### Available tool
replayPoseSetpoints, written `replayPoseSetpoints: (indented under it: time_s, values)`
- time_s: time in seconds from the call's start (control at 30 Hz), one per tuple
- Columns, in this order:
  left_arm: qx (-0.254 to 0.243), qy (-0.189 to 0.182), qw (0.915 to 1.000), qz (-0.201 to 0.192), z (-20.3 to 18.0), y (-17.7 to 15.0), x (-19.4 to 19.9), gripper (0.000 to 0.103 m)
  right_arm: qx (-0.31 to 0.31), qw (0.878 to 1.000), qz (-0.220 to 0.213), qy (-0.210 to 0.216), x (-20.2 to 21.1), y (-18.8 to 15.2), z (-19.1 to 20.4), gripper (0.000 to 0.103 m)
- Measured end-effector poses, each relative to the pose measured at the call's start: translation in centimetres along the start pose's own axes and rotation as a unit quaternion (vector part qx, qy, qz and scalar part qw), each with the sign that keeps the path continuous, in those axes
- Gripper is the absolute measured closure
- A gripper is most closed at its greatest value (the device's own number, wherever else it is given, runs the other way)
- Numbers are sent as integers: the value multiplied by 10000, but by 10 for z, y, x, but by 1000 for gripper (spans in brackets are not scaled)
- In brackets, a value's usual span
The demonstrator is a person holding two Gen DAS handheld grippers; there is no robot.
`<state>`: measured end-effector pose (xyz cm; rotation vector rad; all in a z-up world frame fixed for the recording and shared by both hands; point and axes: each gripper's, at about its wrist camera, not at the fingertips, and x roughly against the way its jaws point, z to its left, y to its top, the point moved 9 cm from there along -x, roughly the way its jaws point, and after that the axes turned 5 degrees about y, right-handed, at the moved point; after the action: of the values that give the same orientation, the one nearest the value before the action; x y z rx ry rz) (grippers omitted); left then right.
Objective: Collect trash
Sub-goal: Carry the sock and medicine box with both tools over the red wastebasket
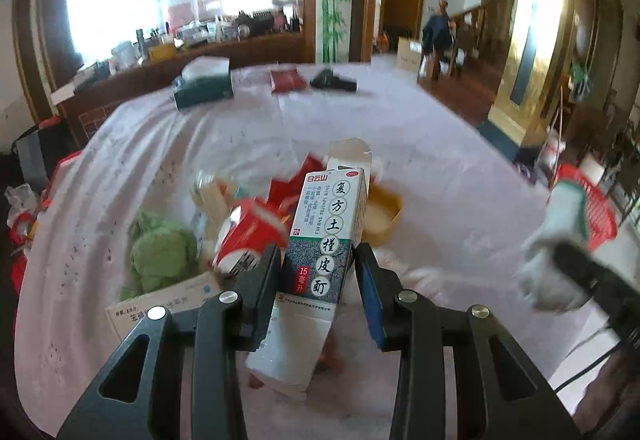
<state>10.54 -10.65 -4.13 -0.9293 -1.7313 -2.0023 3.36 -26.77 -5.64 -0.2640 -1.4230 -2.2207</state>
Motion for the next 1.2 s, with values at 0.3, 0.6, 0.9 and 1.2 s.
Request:
replayPoseSetpoints:
  time_s: [0.3, 0.6, 0.9, 1.2]
  values:
    - [-161, -508, 9960, -711, -82, 34, 50, 66, 135, 9972, -532, -511, 60, 27, -16, 84]
    - [-390, -1136, 9879, -980, -163, 49, 81, 66, -28, 9862, -1027, -1299, 133, 46, -63, 84]
    - [-592, -1816, 9761, -1036, -241, 57, 92, 66, -194, 9694, -1453, -1969, 197, 69, -121, 84]
    - [-919, -2490, 9608, -803, -326, 62, 59, 66, -439, 9547, -1545, -2505, 222, 75, -191, 84]
